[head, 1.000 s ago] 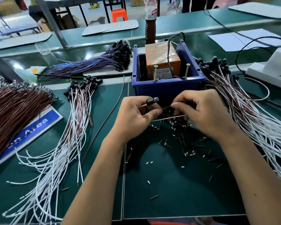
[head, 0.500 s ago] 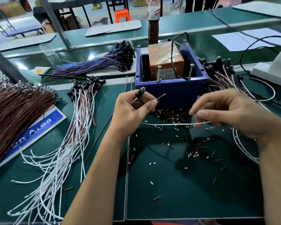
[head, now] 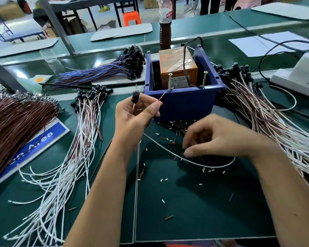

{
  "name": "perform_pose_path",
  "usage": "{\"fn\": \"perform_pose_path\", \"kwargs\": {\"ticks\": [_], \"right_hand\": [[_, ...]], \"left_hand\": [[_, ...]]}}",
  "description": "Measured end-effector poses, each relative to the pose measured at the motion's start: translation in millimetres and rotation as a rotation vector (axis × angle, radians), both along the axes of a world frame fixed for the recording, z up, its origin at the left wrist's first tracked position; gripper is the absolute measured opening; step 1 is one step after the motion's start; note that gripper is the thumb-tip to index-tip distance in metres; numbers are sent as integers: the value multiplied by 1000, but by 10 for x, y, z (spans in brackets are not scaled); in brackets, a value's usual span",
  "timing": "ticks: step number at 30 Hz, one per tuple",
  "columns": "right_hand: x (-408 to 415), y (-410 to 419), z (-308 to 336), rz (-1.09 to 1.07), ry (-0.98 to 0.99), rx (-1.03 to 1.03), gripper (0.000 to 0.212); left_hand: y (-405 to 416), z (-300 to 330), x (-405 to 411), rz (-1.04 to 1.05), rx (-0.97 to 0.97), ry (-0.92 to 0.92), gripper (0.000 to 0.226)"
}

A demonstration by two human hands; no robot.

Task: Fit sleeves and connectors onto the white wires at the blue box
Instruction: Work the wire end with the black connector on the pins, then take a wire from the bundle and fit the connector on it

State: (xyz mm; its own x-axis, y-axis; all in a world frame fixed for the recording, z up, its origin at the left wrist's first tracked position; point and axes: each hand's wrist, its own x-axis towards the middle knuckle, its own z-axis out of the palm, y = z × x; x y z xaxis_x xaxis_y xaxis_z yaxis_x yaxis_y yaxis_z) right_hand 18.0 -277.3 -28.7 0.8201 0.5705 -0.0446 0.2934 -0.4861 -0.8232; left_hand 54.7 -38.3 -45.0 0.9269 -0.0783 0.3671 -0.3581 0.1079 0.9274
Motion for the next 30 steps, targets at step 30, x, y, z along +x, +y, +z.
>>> {"fn": "perform_pose_path", "kwargs": {"ticks": [30], "right_hand": [[138, 166, -90, 309, 234, 836, 35]], "left_hand": [[-158, 5, -91, -3, 84, -15, 8]]}}
